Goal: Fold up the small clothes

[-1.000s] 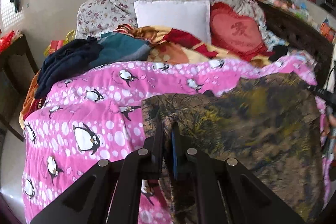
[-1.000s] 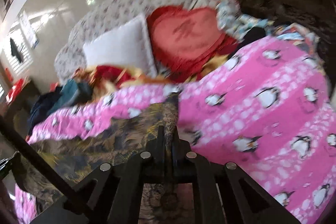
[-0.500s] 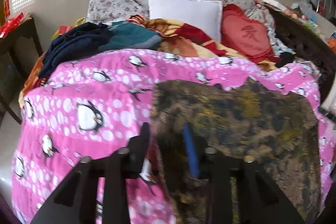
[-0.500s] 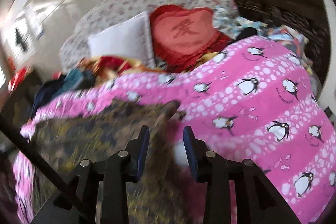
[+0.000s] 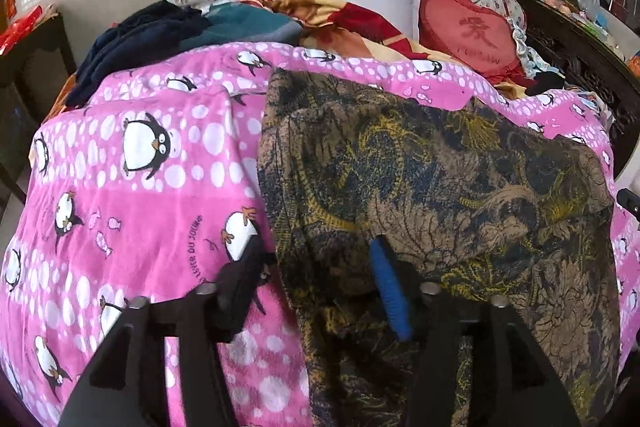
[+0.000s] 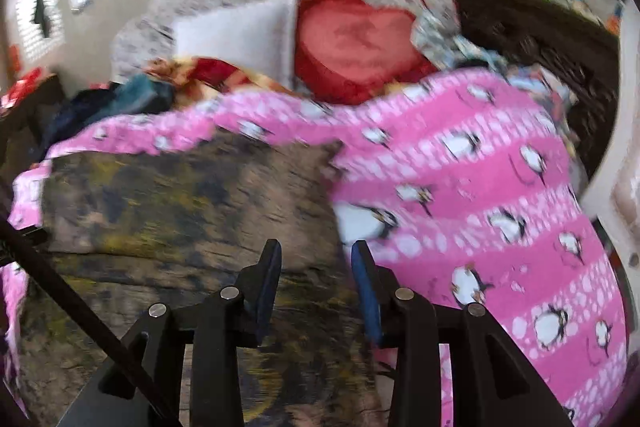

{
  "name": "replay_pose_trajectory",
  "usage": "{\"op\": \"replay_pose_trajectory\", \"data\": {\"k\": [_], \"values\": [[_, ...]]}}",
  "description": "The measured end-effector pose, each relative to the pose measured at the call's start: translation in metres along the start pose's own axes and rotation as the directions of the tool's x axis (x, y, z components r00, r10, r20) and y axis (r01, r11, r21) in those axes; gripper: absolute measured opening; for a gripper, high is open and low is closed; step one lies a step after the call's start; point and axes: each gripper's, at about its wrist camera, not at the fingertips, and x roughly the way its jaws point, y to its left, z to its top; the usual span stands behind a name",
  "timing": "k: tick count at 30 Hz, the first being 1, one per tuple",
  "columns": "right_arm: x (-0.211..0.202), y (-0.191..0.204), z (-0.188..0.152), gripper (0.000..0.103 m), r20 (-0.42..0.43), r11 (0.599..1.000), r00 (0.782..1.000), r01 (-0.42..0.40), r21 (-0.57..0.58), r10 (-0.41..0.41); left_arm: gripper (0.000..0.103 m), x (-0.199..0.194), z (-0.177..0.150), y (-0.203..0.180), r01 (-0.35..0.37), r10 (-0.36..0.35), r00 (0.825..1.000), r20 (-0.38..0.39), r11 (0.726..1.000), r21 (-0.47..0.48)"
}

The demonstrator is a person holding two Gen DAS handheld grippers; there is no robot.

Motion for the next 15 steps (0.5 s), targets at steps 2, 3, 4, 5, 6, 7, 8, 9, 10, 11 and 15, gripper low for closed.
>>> {"op": "replay_pose_trajectory", "data": {"k": [2, 3, 4, 5, 6, 7, 8, 9, 10, 11, 15], "values": [[0.003, 0.012, 0.001, 0.039, -0.002, 0.999, 1.0, -0.019, -0.036, 0.019, 0.06, 0.014, -0.006, -0.003, -0.012, 0.013, 0.999, -0.05, 1.0, 0.007], [0.013, 0.016, -0.001, 0.039, -0.031, 0.999, 0.999, 0.003, -0.05, -0.005, 0.061, 0.021, -0.008, -0.004, -0.009, 0.009, 0.997, -0.074, 1.0, 0.006], [0.024, 0.016, -0.003, 0.039, -0.063, 0.999, 0.998, 0.019, -0.047, -0.022, 0.061, 0.022, -0.012, -0.002, -0.004, 0.003, 0.998, -0.067, 1.0, -0.011], [0.036, 0.012, -0.006, 0.038, -0.098, 0.999, 0.995, 0.018, -0.027, -0.021, 0.061, 0.018, -0.014, -0.001, -0.001, 0.0, 0.998, -0.06, 1.0, -0.021], [0.043, 0.007, -0.01, 0.037, -0.112, 1.0, 0.994, -0.006, 0.004, 0.007, 0.061, 0.014, -0.015, 0.0, 0.002, -0.004, 0.998, -0.067, 1.0, -0.024], [0.04, 0.004, -0.012, 0.037, -0.102, 1.0, 0.995, -0.02, 0.021, 0.022, 0.061, 0.005, -0.018, 0.0, 0.016, -0.018, 0.997, -0.08, 0.999, -0.028], [0.028, 0.001, -0.013, 0.037, -0.089, 0.999, 0.996, -0.025, 0.035, 0.028, 0.061, -0.003, -0.02, 0.001, 0.026, -0.029, 0.996, -0.079, 0.999, -0.029], [0.019, -0.001, -0.014, 0.039, -0.084, 0.999, 0.996, -0.025, 0.04, 0.028, 0.061, -0.012, -0.024, 0.002, 0.031, -0.033, 0.997, -0.074, 0.999, -0.028], [0.007, -0.004, -0.015, 0.039, -0.075, 0.998, 0.997, -0.031, 0.048, 0.034, 0.062, -0.023, -0.029, 0.003, 0.037, -0.039, 0.997, -0.068, 0.999, -0.024], [-0.006, -0.007, -0.017, 0.04, -0.063, 0.997, 0.997, -0.042, 0.058, 0.046, 0.064, -0.036, -0.035, 0.005, 0.049, -0.051, 0.997, -0.063, 0.999, -0.023], [-0.072, -0.026, -0.035, 0.059, -0.025, 0.987, 0.992, -0.118, 0.113, 0.121, 0.07, -0.084, -0.07, 0.02, 0.102, -0.106, 0.993, -0.054, 0.992, -0.069]]}}
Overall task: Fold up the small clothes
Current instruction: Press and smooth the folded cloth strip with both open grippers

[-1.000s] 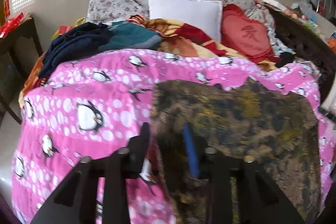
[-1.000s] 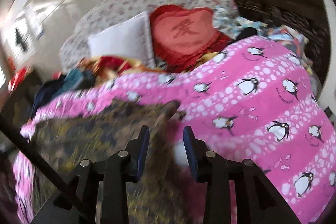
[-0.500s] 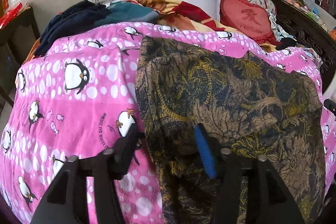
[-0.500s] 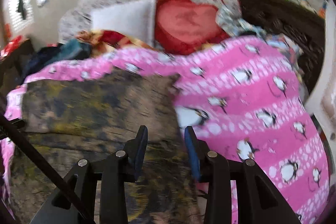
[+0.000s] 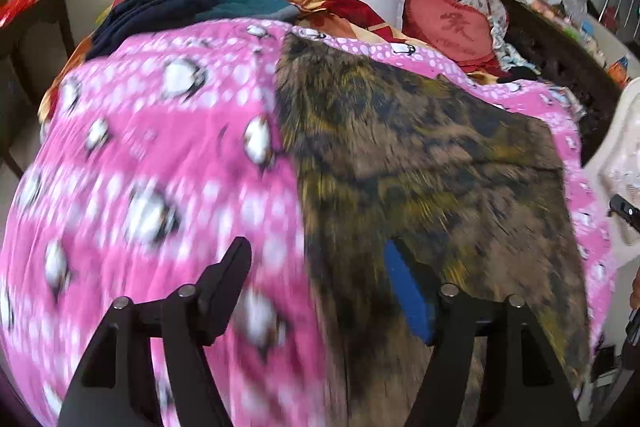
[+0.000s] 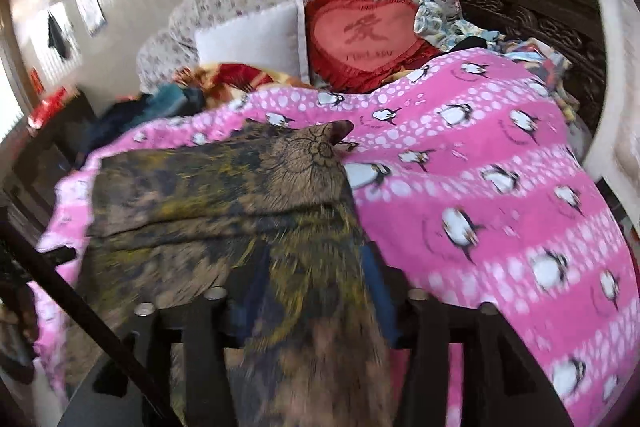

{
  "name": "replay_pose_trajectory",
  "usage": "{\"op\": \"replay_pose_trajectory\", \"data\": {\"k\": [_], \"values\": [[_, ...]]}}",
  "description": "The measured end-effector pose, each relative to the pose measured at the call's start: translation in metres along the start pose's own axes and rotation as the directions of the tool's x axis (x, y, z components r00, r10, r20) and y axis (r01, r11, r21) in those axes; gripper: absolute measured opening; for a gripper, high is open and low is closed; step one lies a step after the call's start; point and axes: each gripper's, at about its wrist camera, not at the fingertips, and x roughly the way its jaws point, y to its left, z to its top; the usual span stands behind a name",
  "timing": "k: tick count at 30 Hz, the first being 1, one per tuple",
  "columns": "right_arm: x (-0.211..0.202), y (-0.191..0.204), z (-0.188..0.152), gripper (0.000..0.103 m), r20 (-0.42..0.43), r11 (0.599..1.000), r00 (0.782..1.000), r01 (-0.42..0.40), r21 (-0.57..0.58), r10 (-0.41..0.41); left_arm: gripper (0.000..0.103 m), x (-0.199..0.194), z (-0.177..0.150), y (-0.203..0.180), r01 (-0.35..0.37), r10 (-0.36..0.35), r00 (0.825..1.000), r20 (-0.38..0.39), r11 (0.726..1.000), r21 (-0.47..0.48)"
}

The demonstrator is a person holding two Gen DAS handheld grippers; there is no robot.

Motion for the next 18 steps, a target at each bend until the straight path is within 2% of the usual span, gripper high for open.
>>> {"op": "replay_pose_trajectory", "data": {"k": [3, 4, 7, 13, 16, 18], "values": [[-0.047, -0.007, -0.022, 0.065, 0.002, 0.998, 0.998, -0.062, 0.03, 0.062, 0.072, -0.025, -0.034, 0.008, 0.037, -0.037, 0.999, -0.025, 0.999, -0.023], [-0.058, -0.009, -0.03, 0.068, -0.001, 0.997, 0.998, -0.068, 0.034, 0.068, 0.072, -0.034, -0.051, 0.007, 0.035, -0.035, 0.999, -0.038, 0.999, -0.023], [-0.086, -0.015, -0.067, 0.07, -0.036, 0.997, 0.997, -0.067, 0.035, 0.068, 0.074, -0.051, -0.087, 0.003, 0.041, -0.041, 0.998, -0.056, 0.999, -0.009], [-0.097, -0.023, -0.134, 0.07, -0.122, 0.999, 0.992, -0.034, 0.005, 0.034, 0.075, -0.061, -0.151, -0.01, 0.058, -0.057, 0.993, -0.106, 0.998, 0.003], [-0.099, -0.033, -0.161, 0.07, -0.146, 1.0, 0.989, -0.018, 0.025, 0.022, 0.075, -0.057, -0.167, -0.015, 0.071, -0.072, 0.988, -0.136, 0.997, -0.012], [-0.099, -0.042, -0.175, 0.07, -0.158, 0.998, 0.987, -0.031, 0.059, 0.04, 0.077, -0.058, -0.176, -0.021, 0.055, -0.053, 0.991, -0.122, 0.998, 0.009]]}}
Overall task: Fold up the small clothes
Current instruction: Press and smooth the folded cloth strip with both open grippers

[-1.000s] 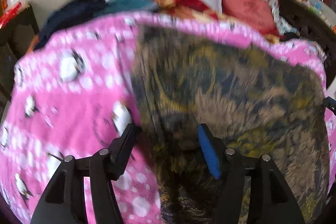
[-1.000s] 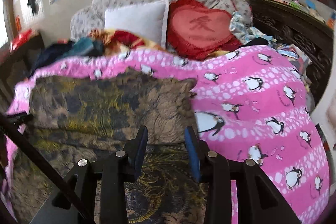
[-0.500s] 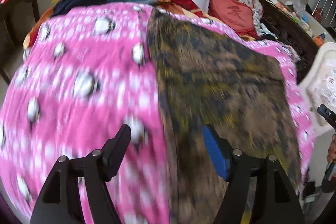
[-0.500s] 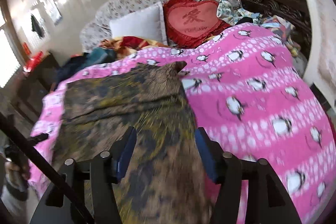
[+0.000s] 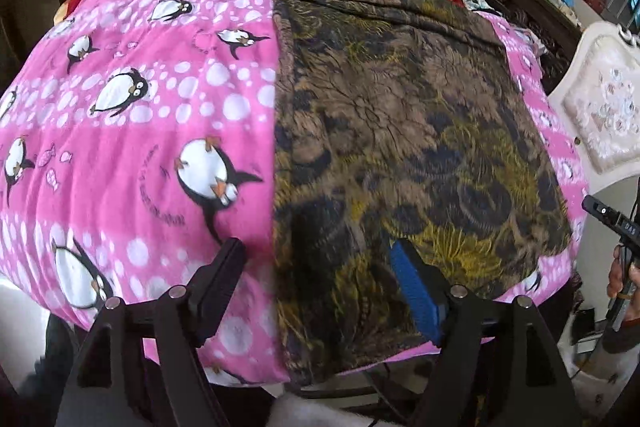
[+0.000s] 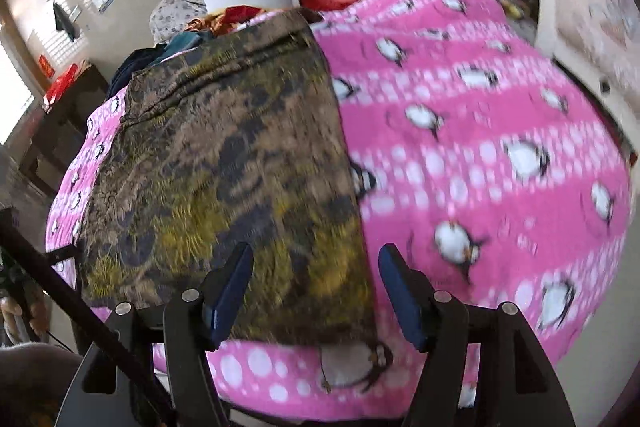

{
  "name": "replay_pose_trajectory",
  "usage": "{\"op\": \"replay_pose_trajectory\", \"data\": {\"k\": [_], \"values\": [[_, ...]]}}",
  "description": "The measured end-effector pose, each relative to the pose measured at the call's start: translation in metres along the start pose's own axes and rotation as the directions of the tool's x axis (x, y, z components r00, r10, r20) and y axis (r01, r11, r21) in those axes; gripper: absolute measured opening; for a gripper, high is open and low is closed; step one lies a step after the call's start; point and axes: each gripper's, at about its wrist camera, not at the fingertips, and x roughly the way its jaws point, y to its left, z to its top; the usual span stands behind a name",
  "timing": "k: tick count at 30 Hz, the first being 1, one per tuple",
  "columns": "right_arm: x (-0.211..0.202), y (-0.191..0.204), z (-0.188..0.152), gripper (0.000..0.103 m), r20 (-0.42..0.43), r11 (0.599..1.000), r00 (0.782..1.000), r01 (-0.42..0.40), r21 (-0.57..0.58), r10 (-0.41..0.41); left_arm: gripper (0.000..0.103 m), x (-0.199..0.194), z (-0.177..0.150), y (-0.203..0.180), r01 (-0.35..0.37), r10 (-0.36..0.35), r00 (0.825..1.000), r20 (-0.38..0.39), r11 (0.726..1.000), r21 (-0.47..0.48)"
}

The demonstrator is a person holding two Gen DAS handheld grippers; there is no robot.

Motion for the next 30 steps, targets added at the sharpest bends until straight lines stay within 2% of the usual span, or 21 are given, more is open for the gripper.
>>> {"op": "replay_pose_trajectory", "data": {"k": [5, 10, 12, 17, 27, 30], "values": [[0.016, -0.018, -0.016, 0.07, -0.021, 0.998, 0.999, -0.036, 0.048, 0.037, 0.08, 0.002, -0.012, -0.01, 0.032, -0.032, 0.999, -0.011, 0.999, -0.02], [0.032, -0.038, -0.027, 0.07, -0.038, 0.993, 0.997, -0.065, 0.098, 0.069, 0.082, 0.01, -0.016, -0.017, -0.022, 0.02, 0.999, -0.036, 0.999, -0.039], [0.038, -0.04, -0.029, 0.07, -0.046, 0.991, 0.995, -0.081, 0.104, 0.087, 0.087, 0.013, -0.018, -0.019, -0.033, 0.031, 0.999, -0.037, 0.999, -0.041], [0.042, -0.036, -0.028, 0.07, -0.043, 0.985, 0.989, -0.135, 0.104, 0.14, 0.093, 0.021, -0.016, -0.03, -0.089, 0.088, 0.995, -0.051, 0.996, -0.011], [0.047, -0.037, -0.028, 0.071, -0.049, 0.978, 0.983, -0.17, 0.122, 0.177, 0.096, 0.025, -0.016, -0.034, -0.111, 0.112, 0.992, -0.054, 0.994, 0.01], [0.046, -0.033, -0.026, 0.072, -0.056, 0.984, 0.984, -0.163, 0.079, 0.167, 0.097, 0.025, -0.016, -0.034, -0.111, 0.111, 0.992, -0.053, 0.994, 0.01]]}}
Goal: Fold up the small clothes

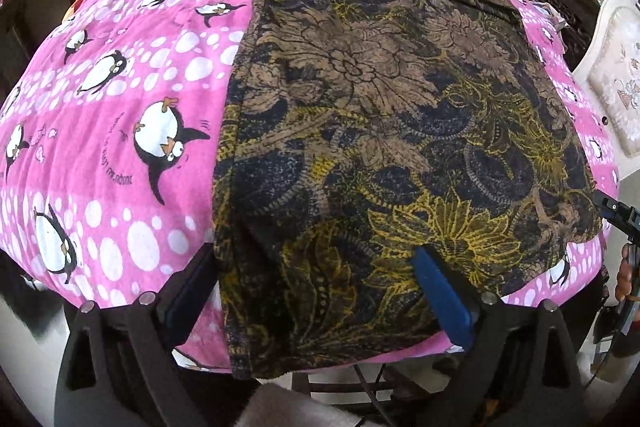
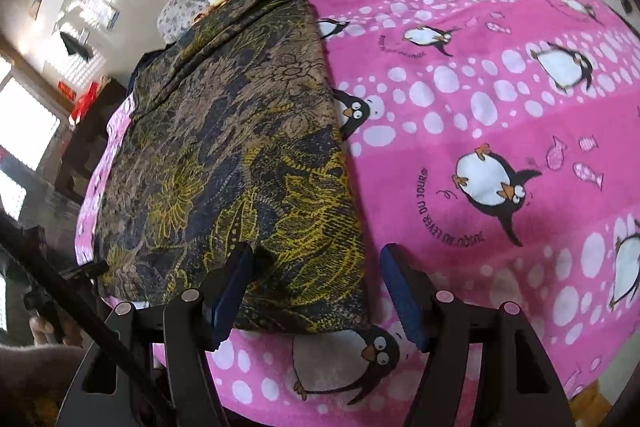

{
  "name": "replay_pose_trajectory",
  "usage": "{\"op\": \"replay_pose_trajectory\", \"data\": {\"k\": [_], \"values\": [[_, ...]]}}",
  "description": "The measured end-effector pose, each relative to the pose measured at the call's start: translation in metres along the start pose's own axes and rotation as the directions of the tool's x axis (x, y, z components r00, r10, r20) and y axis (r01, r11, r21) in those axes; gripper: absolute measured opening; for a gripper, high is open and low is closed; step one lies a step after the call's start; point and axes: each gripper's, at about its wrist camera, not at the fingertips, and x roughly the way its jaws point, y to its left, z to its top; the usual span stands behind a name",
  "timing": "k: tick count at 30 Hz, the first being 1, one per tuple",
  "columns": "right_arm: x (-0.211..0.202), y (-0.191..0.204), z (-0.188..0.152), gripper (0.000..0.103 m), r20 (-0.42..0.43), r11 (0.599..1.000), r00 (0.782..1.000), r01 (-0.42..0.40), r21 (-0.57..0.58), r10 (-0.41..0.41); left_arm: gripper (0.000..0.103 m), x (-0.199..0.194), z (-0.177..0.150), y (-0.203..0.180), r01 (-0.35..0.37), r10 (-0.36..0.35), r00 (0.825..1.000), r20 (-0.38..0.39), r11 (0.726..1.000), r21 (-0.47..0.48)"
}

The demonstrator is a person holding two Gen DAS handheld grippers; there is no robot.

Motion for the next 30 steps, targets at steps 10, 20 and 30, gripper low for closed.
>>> {"op": "replay_pose_trajectory", "data": {"k": [10, 20, 30], "values": [[0.002, 0.005, -0.002, 0.025, 0.004, 0.996, 0.997, -0.08, -0.039, 0.08, 0.037, -0.009, -0.003, -0.003, 0.004, -0.004, 1.0, 0.011, 0.999, 0.042], [-0.042, 0.016, 0.036, 0.007, 0.125, 0.949, 0.941, -0.312, -0.041, 0.315, 0.008, -0.046, 0.035, 0.008, 0.203, -0.204, 0.979, 0.014, 0.977, 0.061], [-0.051, 0.058, 0.141, 0.007, 0.236, 0.924, 0.894, -0.364, -0.116, 0.382, 0.008, -0.071, 0.142, 0.031, 0.253, -0.256, 0.955, 0.152, 0.967, 0.038]]}}
